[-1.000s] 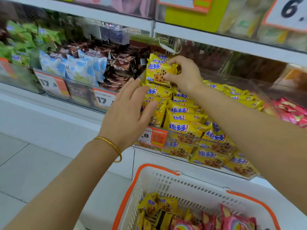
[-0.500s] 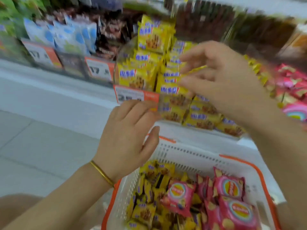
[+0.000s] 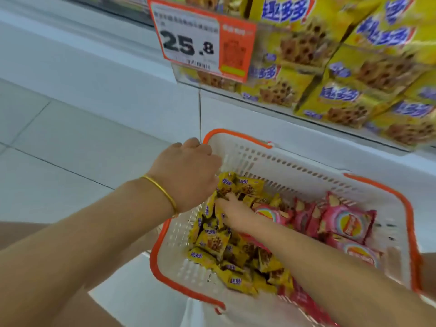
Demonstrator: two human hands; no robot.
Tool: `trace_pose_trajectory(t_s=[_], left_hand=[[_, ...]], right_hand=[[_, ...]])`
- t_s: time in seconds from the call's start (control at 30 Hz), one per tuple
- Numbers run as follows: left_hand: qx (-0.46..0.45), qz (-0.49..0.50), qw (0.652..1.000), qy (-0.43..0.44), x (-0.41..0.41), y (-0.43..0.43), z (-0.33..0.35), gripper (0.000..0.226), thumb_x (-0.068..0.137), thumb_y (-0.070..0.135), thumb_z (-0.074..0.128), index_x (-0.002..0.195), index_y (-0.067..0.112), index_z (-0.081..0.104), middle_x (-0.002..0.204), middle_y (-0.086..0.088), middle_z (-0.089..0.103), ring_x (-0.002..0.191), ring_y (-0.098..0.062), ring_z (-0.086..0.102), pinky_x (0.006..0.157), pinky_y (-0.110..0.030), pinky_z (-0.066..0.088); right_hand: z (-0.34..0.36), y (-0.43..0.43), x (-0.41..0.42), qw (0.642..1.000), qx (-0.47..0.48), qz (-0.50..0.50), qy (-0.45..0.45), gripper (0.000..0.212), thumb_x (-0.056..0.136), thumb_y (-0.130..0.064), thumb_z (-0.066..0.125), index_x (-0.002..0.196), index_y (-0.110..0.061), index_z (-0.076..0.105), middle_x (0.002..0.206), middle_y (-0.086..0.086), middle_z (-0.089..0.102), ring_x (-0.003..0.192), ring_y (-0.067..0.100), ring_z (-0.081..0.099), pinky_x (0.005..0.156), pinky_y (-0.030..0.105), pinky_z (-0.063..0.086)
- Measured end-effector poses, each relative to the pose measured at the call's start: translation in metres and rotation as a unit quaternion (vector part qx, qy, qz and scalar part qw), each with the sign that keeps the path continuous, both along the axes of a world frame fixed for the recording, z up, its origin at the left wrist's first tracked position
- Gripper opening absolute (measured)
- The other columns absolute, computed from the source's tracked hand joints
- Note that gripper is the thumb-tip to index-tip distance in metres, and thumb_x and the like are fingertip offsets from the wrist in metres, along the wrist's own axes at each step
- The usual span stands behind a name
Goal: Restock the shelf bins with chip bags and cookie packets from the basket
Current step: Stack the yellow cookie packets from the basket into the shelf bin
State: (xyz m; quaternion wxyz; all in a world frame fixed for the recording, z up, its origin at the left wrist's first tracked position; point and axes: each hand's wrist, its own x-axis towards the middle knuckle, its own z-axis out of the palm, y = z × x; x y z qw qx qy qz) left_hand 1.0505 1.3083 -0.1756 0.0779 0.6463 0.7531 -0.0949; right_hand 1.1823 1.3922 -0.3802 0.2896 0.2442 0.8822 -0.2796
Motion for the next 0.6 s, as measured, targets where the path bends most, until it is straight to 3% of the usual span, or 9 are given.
trace_pose_trajectory(t_s=[0.07,0.17,0.23,0.33,0.43,0.53,0.6], left_hand=[[-0.002,0.003,1.000,0.005,-0.002,0.004,-0.001,0.036,0.098,0.038,0.032,0.126,0.022,0.047,0.127,0.002,0.049,0.119,-0.019,0.041,0.098,-0.035,0.040],[-0.013,0.003,1.000,-0.007,-0.004,0.007,0.000,0.037,0.098,0.039,0.031,0.127,0.022,0.046,0.127,0.002,0.049,0.120,-0.019,0.041,0.098,-0.035,0.040],[-0.018,0.005,1.000,-0.019,-0.004,0.008,0.001,0.037,0.098,0.039,0.031,0.127,0.023,0.046,0.126,0.003,0.048,0.120,-0.018,0.041,0.098,-0.036,0.040],[-0.014,0.010,0.999,-0.032,-0.005,0.008,0.001,0.037,0.097,0.039,0.032,0.126,0.022,0.048,0.125,0.003,0.050,0.118,-0.018,0.042,0.097,-0.036,0.041],[-0.010,0.016,0.999,-0.046,-0.005,0.007,0.000,0.036,0.097,0.039,0.033,0.125,0.022,0.049,0.125,0.003,0.050,0.118,-0.019,0.042,0.097,-0.036,0.041],[-0.017,0.011,0.999,-0.048,-0.002,0.006,-0.001,0.036,0.097,0.039,0.032,0.125,0.022,0.049,0.125,0.003,0.050,0.118,-0.018,0.042,0.097,-0.035,0.042],[-0.027,0.008,0.999,-0.047,-0.002,0.006,-0.001,0.036,0.097,0.038,0.033,0.125,0.022,0.048,0.125,0.002,0.050,0.118,-0.019,0.042,0.097,-0.035,0.041]], right_hand=[[-0.019,-0.010,-0.010,0.998,0.001,0.028,-0.053,0.061,0.091,0.005,0.040,0.144,-0.021,0.026,0.149,0.018,0.013,0.080,0.030,0.053,0.061,0.038,0.046],[-0.033,-0.023,-0.020,0.996,-0.022,-0.006,-0.090,0.071,0.090,0.004,0.042,0.148,-0.028,0.016,0.151,0.021,0.005,0.111,0.040,0.048,0.079,0.043,0.050],[-0.036,-0.025,-0.021,0.996,-0.037,-0.043,-0.074,0.066,0.091,-0.002,0.045,0.146,-0.029,0.021,0.148,0.021,0.011,0.118,0.041,0.043,0.084,0.043,0.049],[-0.037,-0.024,-0.014,0.999,-0.013,-0.037,-0.028,0.045,0.093,-0.013,0.052,0.135,-0.020,0.035,0.140,0.020,0.021,0.102,0.038,0.052,0.067,0.035,0.043],[-0.039,-0.030,-0.001,0.998,0.025,-0.051,0.009,0.030,0.095,-0.018,0.053,0.122,-0.014,0.041,0.134,0.018,0.028,0.090,0.036,0.056,0.063,0.033,0.041],[-0.034,-0.031,0.010,0.985,0.014,-0.157,0.064,0.018,0.091,-0.007,0.054,0.105,-0.012,0.043,0.124,0.012,0.033,0.075,0.026,0.053,0.062,0.032,0.042],[-0.021,-0.025,0.016,0.964,-0.016,-0.236,0.121,0.019,0.088,-0.004,0.056,0.089,-0.015,0.041,0.109,0.007,0.038,0.069,0.018,0.046,0.059,0.024,0.040]])
